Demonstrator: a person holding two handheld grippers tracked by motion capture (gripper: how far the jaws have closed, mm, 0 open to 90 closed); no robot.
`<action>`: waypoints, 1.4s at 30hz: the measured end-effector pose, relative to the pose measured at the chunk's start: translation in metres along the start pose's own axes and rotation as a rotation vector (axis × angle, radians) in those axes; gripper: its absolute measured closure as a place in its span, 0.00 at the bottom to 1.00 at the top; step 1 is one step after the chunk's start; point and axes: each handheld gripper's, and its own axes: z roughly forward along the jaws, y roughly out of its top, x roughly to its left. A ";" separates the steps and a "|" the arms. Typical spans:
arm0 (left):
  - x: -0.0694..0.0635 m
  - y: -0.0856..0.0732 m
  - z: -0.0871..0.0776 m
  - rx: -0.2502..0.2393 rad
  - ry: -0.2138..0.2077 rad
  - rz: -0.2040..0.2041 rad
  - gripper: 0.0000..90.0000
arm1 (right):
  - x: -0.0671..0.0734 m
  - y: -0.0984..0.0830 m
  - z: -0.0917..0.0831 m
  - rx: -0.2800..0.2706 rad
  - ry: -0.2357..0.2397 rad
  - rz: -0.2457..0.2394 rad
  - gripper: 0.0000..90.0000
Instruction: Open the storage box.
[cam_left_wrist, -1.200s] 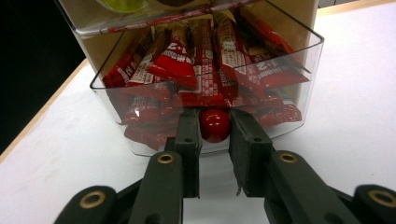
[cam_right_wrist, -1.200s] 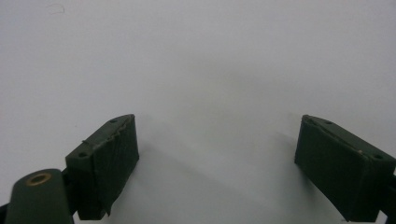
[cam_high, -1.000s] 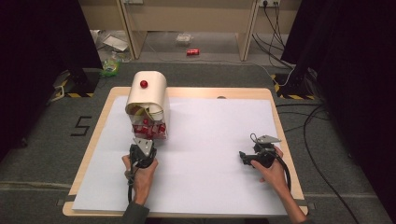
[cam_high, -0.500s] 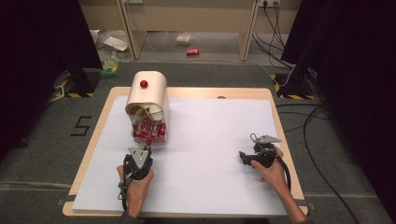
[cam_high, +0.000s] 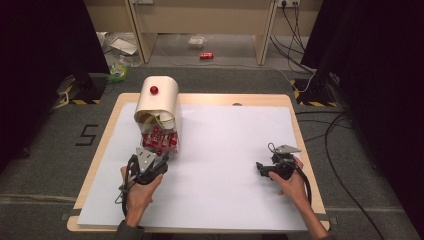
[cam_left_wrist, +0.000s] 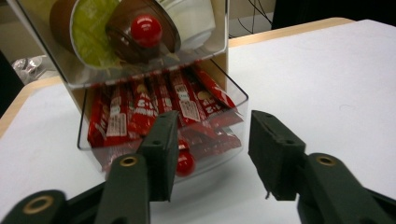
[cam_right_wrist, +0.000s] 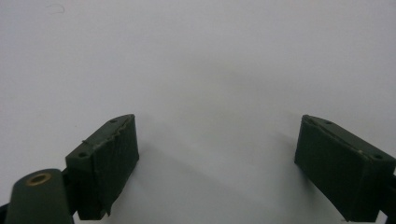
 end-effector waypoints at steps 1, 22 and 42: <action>0.001 0.001 0.001 0.001 -0.007 0.000 0.56 | 0.000 0.000 0.000 -0.001 0.000 -0.004 0.15; 0.023 0.014 0.031 0.072 -0.178 0.033 0.32 | 0.000 0.000 0.000 -0.001 0.000 -0.005 0.15; 0.018 0.002 0.020 0.148 -0.206 0.029 0.32 | 0.001 0.000 0.000 -0.002 -0.004 -0.003 0.16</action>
